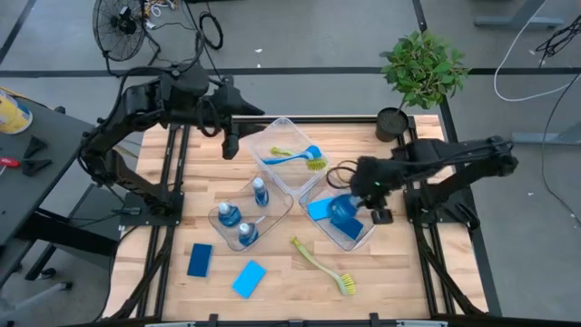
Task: Pick & Place Kitchen Sink Supplies
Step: Put the blue dishwashing liquid into the left transparent bin
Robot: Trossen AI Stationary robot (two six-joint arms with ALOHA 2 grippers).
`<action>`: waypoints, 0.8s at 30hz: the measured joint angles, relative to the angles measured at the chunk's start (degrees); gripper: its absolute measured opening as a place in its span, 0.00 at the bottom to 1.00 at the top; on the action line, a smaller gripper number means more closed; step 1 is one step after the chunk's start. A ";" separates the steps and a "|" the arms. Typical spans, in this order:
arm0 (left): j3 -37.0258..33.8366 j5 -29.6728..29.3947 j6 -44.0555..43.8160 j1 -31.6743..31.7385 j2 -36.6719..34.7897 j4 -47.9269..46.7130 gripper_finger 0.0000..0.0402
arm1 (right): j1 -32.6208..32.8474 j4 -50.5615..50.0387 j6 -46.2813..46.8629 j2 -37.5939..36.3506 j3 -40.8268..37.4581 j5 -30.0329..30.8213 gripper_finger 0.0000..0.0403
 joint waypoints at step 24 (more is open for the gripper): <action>-0.02 -5.01 -1.00 0.59 -2.81 0.80 0.45 | -9.49 10.70 -3.52 17.92 17.17 -5.54 0.31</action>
